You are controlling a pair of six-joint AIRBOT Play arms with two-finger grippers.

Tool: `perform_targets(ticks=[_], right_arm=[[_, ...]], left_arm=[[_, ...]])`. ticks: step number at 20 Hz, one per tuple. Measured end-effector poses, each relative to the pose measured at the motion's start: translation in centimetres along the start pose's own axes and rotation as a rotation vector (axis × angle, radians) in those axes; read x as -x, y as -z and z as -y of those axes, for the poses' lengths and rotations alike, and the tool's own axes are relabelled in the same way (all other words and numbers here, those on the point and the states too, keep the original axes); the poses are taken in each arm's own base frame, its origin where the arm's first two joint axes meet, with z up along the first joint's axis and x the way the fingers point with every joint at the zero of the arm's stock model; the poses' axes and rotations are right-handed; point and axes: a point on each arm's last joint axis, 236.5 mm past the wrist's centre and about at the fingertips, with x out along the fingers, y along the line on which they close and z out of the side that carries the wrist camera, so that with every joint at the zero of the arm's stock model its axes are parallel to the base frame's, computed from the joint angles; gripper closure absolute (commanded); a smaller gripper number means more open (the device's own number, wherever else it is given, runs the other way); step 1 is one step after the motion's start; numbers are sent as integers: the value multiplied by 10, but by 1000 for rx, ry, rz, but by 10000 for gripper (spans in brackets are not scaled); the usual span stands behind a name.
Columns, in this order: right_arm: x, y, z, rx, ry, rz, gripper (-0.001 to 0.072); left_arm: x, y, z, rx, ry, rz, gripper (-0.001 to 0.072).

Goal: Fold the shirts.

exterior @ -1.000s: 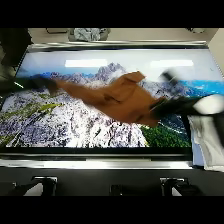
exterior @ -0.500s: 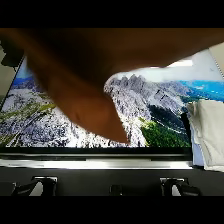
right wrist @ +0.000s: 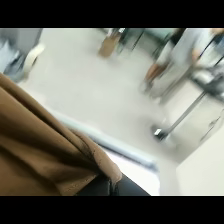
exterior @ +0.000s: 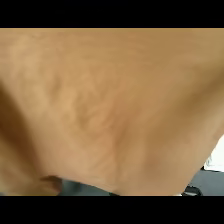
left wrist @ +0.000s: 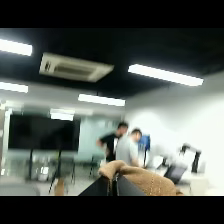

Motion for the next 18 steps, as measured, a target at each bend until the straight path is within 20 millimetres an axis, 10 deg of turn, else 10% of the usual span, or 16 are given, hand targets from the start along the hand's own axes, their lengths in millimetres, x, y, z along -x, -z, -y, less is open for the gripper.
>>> perform_targets(ticks=[4,9,12,16,18], right_arm=[[-109,94,-49,-50,-259,-337,676],[-246,231,-154,-228,-621,-642,676],[-294,286,-210,-415,-739,-732,676],[-324,332,-254,-584,-796,-807,662],[-328,342,-265,-618,-809,-827,5]], left_arm=[[-35,133,-52,78,-32,-375,681],[-44,398,-106,291,-40,-895,678],[-29,529,-108,395,-36,-1104,676],[1,631,-97,490,-30,-1283,674],[10,653,-88,515,-18,-1329,418]])
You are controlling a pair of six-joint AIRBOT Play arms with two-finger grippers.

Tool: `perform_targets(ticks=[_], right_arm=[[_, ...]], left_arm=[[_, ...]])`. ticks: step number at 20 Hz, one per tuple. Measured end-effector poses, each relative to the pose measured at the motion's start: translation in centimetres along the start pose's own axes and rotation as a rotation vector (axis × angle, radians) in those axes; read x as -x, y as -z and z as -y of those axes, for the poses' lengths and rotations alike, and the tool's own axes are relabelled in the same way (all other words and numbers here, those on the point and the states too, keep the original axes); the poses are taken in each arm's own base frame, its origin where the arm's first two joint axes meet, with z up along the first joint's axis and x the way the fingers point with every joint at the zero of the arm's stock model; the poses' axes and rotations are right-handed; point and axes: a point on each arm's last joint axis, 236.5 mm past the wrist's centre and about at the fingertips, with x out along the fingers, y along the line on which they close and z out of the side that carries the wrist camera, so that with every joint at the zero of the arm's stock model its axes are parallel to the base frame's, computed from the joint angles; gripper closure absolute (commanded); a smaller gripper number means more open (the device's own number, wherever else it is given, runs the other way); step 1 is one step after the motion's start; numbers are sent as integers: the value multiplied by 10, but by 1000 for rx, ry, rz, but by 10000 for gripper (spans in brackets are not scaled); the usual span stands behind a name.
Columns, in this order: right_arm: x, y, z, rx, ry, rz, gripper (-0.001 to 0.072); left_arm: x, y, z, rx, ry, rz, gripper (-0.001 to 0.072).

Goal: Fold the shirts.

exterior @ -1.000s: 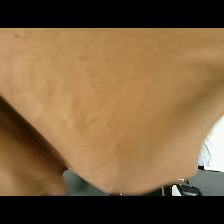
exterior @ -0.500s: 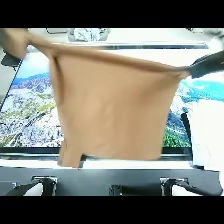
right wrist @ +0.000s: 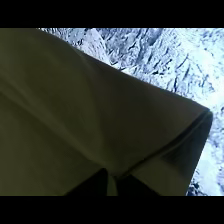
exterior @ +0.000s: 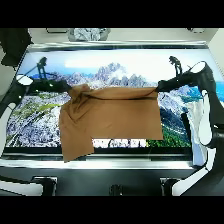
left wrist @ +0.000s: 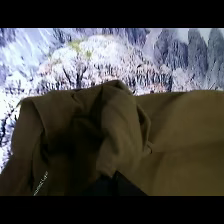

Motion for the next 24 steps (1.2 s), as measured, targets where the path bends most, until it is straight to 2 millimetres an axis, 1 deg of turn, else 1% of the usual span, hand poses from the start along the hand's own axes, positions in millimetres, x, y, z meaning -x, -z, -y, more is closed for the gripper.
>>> perform_targets(ticks=[1,2,3,4,5,7,8,9,10,11,13,14,16,17,18,21,22,23,24], right_arm=[[-2,-3,-2,-8,-12,10,17],[-1,-6,-4,-11,-22,23,16],[7,-8,-7,-2,-30,31,15],[22,-8,-7,19,-25,37,10],[36,-5,-6,35,-11,33,-3],[65,20,4,53,30,-47,-2],[76,34,9,52,49,-93,-1],[86,53,14,46,68,-159,2],[93,75,17,35,85,-232,5],[99,95,16,22,91,-290,5],[103,126,12,1,93,-364,6],[104,139,10,-12,95,-385,8],[102,163,7,-34,98,-416,9],[100,172,6,-41,107,-420,9],[100,180,3,-47,103,-428,9],[92,202,1,-66,110,-441,5],[88,210,2,-74,110,-449,3],[83,216,2,-82,109,-453,3],[79,225,0,-93,97,-467,2]], left_arm=[[-4,2,-1,11,3,-10,83],[-3,1,-3,24,7,-15,-13],[3,-3,-5,37,8,-20,-13],[13,-8,-11,45,0,-28,-3],[25,-8,-22,63,-21,-53,-1],[50,12,-57,150,-97,-156,199],[63,29,-74,201,-129,-216,201],[75,51,-88,259,-154,-287,200],[84,75,-95,305,-162,-356,200],[92,95,-99,342,-169,-402,200],[100,139,-107,400,-184,-483,202],[100,158,-104,415,-172,-512,210],[95,190,-101,436,-154,-557,211],[92,201,-100,443,-146,-565,212],[88,209,-99,450,-141,-569,254],[76,221,-93,447,-127,-572,271],[73,222,-93,440,-129,-567,323],[69,222,-94,434,-135,-555,351],[65,222,-92,427,-137,-550,532]])
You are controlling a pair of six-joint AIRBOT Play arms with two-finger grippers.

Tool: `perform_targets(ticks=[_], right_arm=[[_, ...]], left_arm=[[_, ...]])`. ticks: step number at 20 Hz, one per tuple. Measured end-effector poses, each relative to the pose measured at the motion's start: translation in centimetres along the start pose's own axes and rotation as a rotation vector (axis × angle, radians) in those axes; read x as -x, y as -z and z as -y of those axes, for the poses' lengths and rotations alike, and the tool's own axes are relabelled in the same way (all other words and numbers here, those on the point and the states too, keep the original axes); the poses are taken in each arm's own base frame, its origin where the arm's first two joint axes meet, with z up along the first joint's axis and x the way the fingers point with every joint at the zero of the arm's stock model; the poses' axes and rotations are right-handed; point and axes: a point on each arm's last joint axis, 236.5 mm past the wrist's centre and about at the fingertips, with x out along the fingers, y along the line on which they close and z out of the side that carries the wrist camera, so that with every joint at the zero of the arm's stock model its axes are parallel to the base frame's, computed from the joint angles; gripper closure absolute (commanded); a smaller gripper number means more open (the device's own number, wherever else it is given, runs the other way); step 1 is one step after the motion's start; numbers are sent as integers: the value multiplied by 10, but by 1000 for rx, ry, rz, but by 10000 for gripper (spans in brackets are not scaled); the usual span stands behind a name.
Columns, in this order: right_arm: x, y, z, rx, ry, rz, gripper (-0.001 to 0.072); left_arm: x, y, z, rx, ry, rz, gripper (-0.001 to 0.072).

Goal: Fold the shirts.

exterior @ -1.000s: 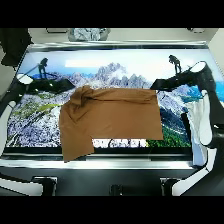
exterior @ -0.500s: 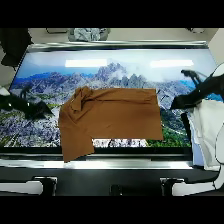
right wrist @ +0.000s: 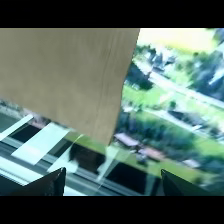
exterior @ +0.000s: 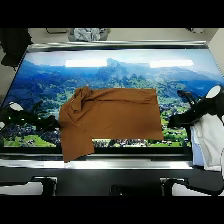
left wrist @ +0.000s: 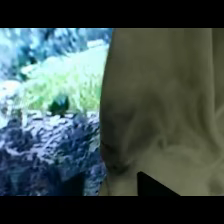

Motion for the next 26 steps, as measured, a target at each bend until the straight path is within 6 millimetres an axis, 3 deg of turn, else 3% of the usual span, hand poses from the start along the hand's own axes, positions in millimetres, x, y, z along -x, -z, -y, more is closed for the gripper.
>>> perform_targets(ticks=[1,7,11,13,15,19,21,23,24,26], right_arm=[[-9,5,-1,-9,-12,-10,3],[-53,24,-9,-48,-73,-35,19],[-74,25,-18,-80,-120,-6,47],[-80,20,-22,-99,-144,20,208],[-88,8,-26,-110,-152,59,654],[-90,-17,-25,-144,-117,141,680],[-69,-34,-17,-92,-58,209,680],[-22,-56,-23,36,3,301,680],[15,-65,-27,106,56,358,680],[108,-81,-43,235,200,530,679]], left_arm=[[-3,-3,2,-4,-5,15,661],[-8,-15,5,-11,-22,64,678],[-7,-16,6,-14,-24,73,678],[-6,-16,7,-17,-24,77,678],[-6,-14,9,-21,-23,70,678],[1,-15,13,-36,-23,82,681],[25,-26,23,-76,-27,149,682],[77,-46,48,-151,-33,298,681],[112,-55,66,-194,-37,395,681],[208,-59,117,-287,-31,655,680]])
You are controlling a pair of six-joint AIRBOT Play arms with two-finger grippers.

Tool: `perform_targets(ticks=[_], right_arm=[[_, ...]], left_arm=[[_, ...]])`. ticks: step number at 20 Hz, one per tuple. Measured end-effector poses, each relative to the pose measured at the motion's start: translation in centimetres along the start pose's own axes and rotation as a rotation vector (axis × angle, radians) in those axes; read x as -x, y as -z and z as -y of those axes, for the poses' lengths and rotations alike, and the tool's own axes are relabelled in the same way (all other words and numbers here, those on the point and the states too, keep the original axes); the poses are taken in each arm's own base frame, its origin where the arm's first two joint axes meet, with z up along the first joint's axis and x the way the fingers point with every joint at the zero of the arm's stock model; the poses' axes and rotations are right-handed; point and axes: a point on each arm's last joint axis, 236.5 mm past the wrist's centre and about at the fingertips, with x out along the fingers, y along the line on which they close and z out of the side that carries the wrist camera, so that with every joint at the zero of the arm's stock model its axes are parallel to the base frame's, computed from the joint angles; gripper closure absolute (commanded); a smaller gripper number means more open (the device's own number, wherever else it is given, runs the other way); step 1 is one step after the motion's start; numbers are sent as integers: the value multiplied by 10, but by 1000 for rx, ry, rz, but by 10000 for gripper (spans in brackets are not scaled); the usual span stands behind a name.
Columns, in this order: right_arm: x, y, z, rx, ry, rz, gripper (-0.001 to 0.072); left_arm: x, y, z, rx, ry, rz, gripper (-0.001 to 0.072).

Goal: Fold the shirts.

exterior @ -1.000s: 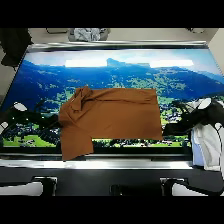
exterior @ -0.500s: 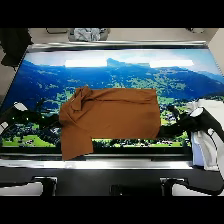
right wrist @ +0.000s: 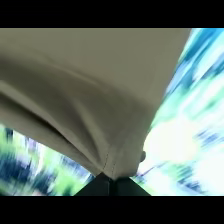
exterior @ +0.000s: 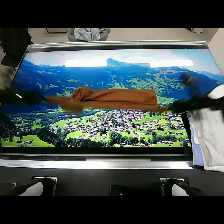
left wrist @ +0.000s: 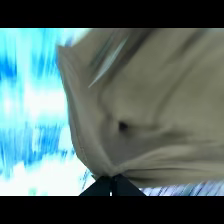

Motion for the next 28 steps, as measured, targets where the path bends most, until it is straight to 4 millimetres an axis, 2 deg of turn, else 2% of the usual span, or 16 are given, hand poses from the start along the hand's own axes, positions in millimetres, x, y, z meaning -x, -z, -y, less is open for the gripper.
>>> perform_targets(ticks=[2,4,5,7,8,10,12,14,16,17,18,20,22,24,25,28], right_arm=[[105,-61,3,146,208,228,680],[229,-99,-11,260,454,485,681],[289,-105,-25,302,564,599,681],[374,-95,-52,337,724,748,681],[404,-86,-65,343,776,796,681],[437,-69,-79,345,843,836,680],[456,-57,-85,341,888,852,680],[464,-51,-88,336,910,857,680],[457,-49,-83,323,898,820,680],[446,-50,-78,315,877,783,680],[431,-52,-70,303,848,734,680],[379,-56,-47,269,744,576,681],[295,-51,-22,215,562,336,682],[199,-30,4,146,373,66,682],[158,-19,15,115,302,-35,681],[42,0,43,55,165,-222,681]], left_arm=[[100,-62,48,-101,-2,315,680],[205,-92,99,-196,11,613,681],[259,-96,123,-235,17,758,681],[340,-86,159,-282,38,957,681],[369,-78,172,-293,52,1028,681],[406,-63,189,-309,71,1118,681],[431,-53,201,-324,87,1174,681],[447,-48,207,-336,82,1214,681],[453,-48,203,-343,46,1229,682],[449,-51,197,-341,18,1213,681],[438,-57,188,-335,-13,1180,681],[394,-73,165,-315,-60,1041,681],[316,-87,128,-274,-101,803,681],[213,-83,82,-208,-115,514,681],[157,-72,57,-175,-121,364,681],[19,-26,4,-99,-124,54,680]])
